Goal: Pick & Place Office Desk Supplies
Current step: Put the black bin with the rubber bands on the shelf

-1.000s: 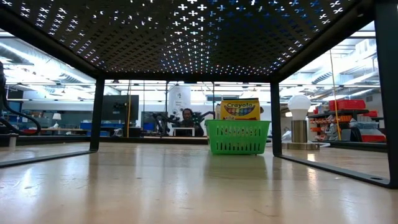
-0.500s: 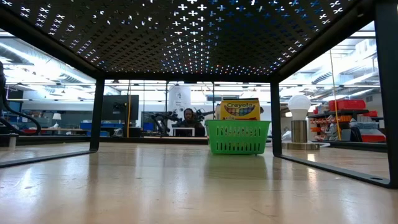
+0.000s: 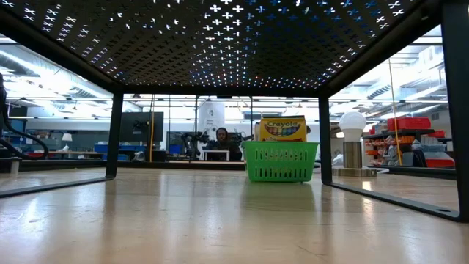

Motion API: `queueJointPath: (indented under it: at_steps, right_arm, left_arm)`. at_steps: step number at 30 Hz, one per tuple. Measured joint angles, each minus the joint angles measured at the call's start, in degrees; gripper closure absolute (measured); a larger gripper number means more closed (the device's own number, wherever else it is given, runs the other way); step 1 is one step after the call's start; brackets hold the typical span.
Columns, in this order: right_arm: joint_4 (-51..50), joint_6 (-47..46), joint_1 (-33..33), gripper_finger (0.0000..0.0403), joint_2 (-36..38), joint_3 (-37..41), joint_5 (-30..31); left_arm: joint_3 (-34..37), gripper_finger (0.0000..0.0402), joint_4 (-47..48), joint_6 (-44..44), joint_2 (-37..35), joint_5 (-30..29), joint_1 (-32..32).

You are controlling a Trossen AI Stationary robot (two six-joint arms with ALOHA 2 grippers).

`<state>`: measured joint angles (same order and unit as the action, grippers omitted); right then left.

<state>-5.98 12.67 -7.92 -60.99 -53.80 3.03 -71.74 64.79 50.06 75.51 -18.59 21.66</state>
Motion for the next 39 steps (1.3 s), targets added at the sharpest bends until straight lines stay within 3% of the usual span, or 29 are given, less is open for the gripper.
queueJointPath:
  at_steps: [6,11,16,24,33,39]
  right_arm:
    - [0.0,0.0,0.0,0.0307,0.0,0.0,0.0]
    - [0.0,0.0,0.0,0.0307,0.0,0.0,0.0]
    - [0.0,0.0,0.0,0.0307,0.0,0.0,-0.1]
    - [0.0,0.0,0.0,0.0307,0.0,0.0,-0.7]
    - [-0.2,0.0,0.0,0.0307,0.0,0.0,-0.7]
    - [-0.3,0.4,0.0,0.0307,0.0,0.0,-1.5]
  left_arm:
    - [0.0,0.0204,0.3,-3.3,-2.0,-2.1,1.2]
    - [0.0,0.0209,0.3,-7.5,-4.8,-10.8,3.9]
    - [0.0,0.0247,-0.5,-12.3,-8.0,-12.8,6.7]
    - [0.0,0.0389,-2.3,-41.9,-10.0,-20.2,8.4]
    - [3.1,0.0398,1.8,-68.7,-10.0,-19.5,8.4]
    - [7.2,0.0399,-0.6,-76.7,-10.0,-17.7,8.9]
